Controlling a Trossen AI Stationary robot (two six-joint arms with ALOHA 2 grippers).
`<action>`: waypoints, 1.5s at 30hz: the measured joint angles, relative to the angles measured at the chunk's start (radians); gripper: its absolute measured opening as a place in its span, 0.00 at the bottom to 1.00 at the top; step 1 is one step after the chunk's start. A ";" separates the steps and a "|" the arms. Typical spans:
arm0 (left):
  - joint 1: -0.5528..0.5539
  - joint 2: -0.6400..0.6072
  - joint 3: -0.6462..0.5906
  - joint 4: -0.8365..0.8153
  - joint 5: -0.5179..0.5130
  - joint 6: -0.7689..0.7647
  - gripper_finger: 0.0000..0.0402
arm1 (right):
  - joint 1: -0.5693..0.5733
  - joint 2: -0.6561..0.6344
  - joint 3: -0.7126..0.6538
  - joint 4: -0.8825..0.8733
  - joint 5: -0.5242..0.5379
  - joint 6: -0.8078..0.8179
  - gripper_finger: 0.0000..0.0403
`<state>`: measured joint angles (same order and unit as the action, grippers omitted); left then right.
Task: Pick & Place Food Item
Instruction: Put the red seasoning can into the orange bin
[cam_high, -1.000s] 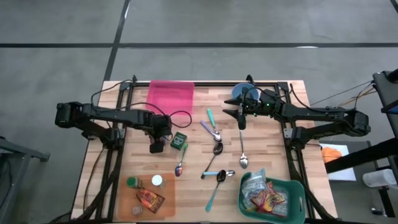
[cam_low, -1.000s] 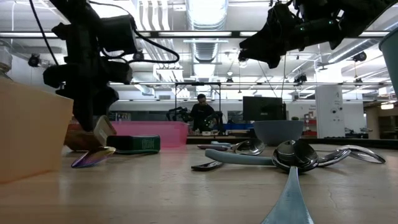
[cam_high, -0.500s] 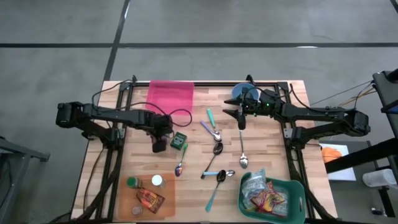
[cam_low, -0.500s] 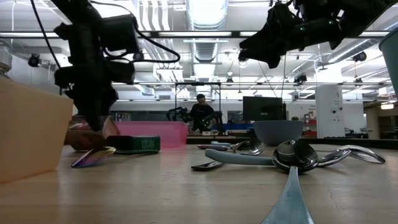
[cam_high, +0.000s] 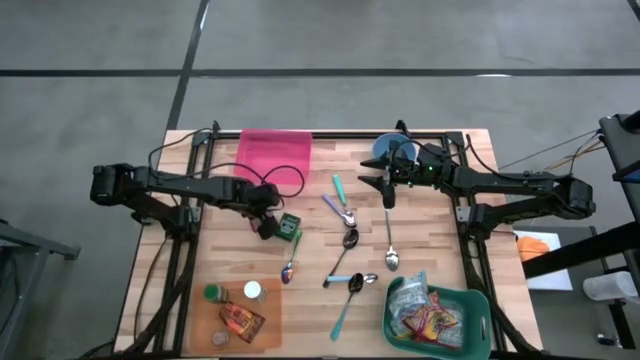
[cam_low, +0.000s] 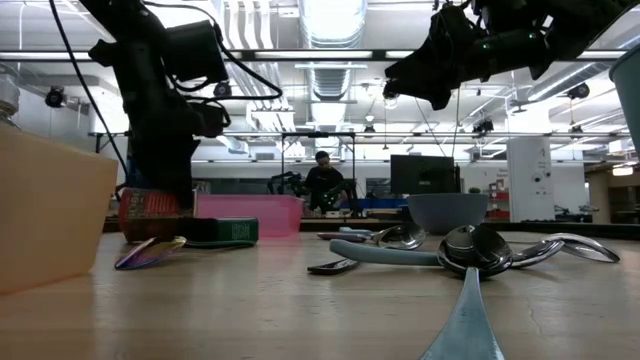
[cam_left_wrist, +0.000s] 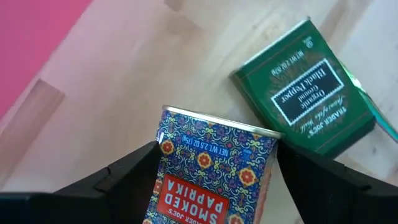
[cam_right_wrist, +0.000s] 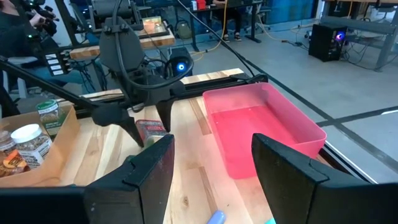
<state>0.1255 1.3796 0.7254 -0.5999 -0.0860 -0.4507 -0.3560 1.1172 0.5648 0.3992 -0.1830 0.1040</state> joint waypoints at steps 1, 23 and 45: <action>0.001 0.000 0.000 0.000 -0.001 -0.026 0.80 | 0.000 0.000 0.000 0.000 0.000 0.000 0.52; 0.001 -0.001 0.063 -0.045 0.008 -0.150 0.80 | 0.000 0.000 0.000 0.000 0.000 0.000 0.52; -0.026 -0.039 0.102 -0.278 0.064 -0.288 0.81 | 0.000 0.000 0.000 0.000 0.000 0.000 0.52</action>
<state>0.0994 1.3407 0.8272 -0.8780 -0.0223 -0.7385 -0.3561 1.1175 0.5648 0.3991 -0.1831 0.1040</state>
